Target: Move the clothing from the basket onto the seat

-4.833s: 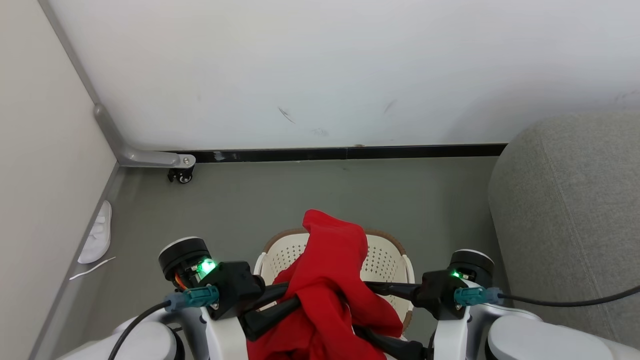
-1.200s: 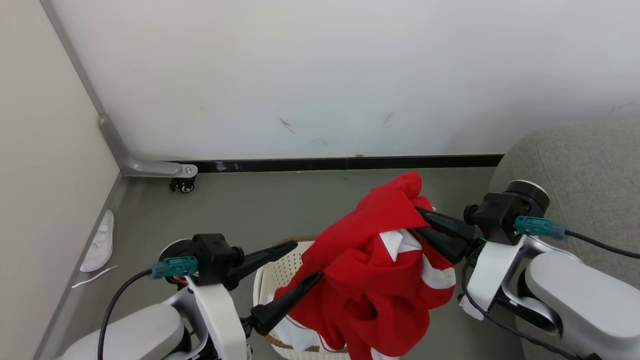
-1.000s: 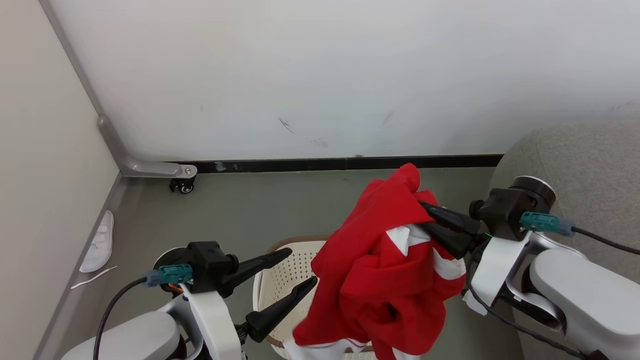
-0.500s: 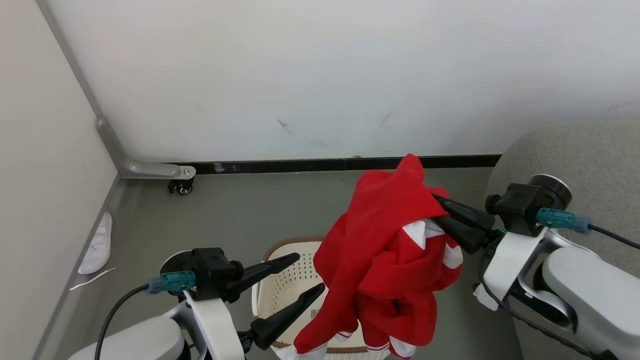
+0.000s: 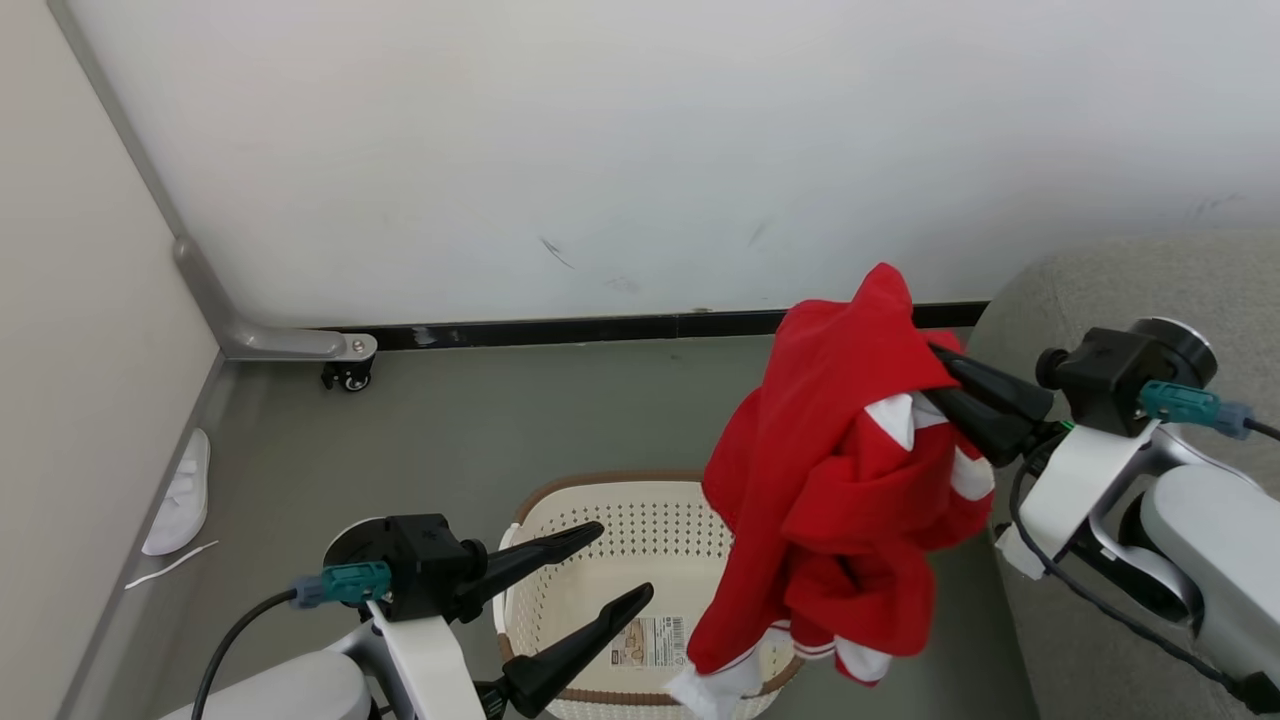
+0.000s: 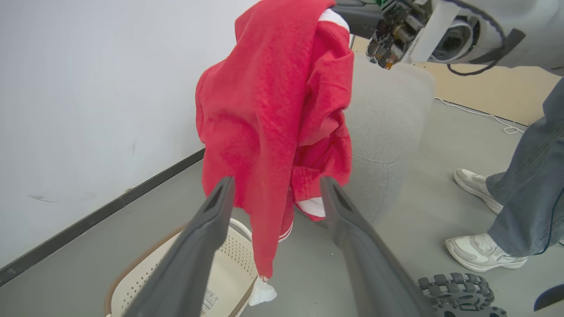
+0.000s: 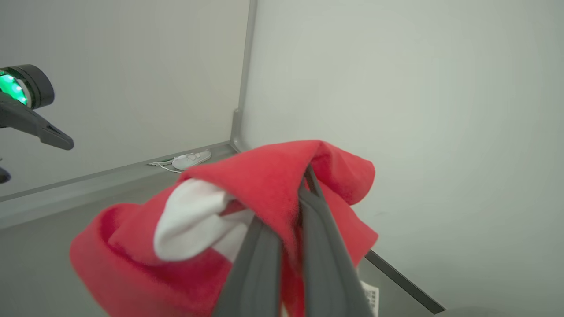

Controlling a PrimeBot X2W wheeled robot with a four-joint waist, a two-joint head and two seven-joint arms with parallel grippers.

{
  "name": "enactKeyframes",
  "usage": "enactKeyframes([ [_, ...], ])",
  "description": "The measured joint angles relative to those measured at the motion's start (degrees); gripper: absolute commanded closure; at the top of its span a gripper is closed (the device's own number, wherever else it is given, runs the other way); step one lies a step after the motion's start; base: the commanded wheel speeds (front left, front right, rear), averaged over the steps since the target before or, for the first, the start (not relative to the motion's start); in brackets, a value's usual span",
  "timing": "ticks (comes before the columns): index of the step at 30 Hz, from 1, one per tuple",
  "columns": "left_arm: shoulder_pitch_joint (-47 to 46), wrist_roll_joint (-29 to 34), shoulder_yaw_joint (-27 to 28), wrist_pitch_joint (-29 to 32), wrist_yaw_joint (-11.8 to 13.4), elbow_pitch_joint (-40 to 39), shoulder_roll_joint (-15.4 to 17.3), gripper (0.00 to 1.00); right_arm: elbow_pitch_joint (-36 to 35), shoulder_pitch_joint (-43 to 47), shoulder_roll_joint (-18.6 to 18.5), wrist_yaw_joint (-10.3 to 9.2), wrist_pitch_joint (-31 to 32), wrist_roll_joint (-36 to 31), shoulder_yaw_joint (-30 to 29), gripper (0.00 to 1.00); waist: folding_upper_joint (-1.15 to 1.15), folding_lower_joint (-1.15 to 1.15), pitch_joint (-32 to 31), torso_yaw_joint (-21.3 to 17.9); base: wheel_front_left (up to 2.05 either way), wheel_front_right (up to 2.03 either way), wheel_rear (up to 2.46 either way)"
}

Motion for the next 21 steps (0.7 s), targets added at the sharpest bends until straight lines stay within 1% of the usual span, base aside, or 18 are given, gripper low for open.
enactKeyframes([
  [21, 0.95, 1.46, -0.01, -0.63, 0.27, -2.19, -0.08, 0.0, -0.18, 1.68, -0.92, 0.0, -0.02, -2.3, -6.9, 1.0, 0.0, 0.0, 0.33, -3.31, 0.0, 0.0, 0.0],
])
